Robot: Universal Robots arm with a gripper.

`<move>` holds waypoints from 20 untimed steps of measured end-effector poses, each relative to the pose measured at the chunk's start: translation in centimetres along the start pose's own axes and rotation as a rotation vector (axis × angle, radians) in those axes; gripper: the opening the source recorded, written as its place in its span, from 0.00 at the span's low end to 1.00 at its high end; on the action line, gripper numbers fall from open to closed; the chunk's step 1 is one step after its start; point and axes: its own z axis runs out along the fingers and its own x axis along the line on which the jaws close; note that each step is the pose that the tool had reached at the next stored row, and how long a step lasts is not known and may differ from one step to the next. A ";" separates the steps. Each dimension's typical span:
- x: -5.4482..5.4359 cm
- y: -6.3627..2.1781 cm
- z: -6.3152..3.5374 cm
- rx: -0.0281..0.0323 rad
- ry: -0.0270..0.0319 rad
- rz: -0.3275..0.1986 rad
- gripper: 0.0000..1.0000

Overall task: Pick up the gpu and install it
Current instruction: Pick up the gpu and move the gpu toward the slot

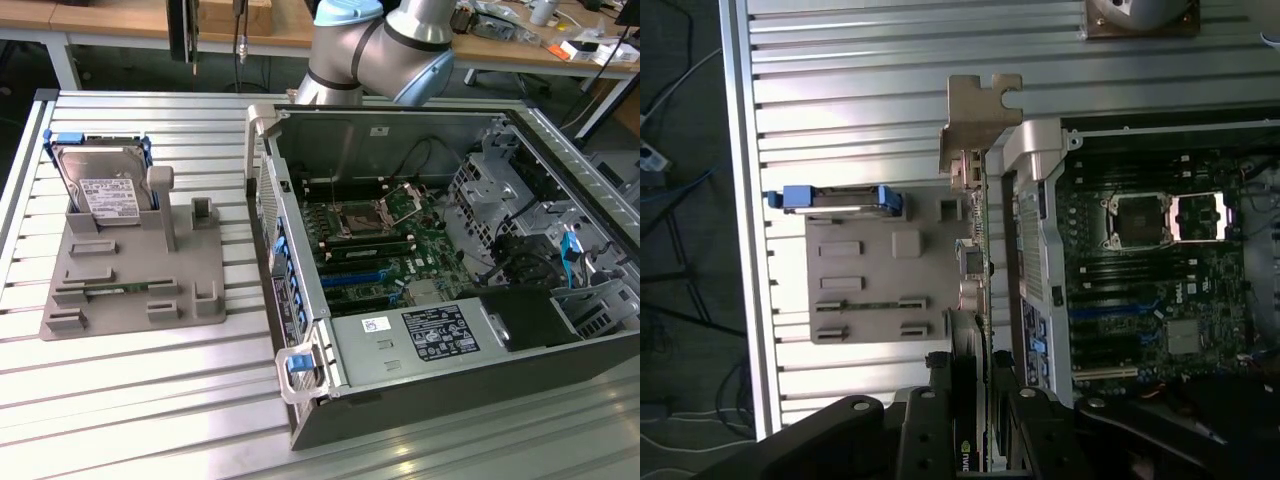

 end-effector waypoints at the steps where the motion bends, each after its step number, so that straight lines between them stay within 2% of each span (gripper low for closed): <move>1: 0.0 0.00 -0.02 -0.0001 -0.0001 0.000 0.27; 4: 0.0 0.00 -0.01 -0.0001 -0.0001 0.000 0.27; 6: -0.5 -0.16 0.25 -0.0001 0.0008 0.001 0.27; 13: -4.5 -0.77 0.96 0.0003 0.0058 0.001 0.27; 20: -7.3 -1.12 1.70 0.0004 0.0078 0.001 0.27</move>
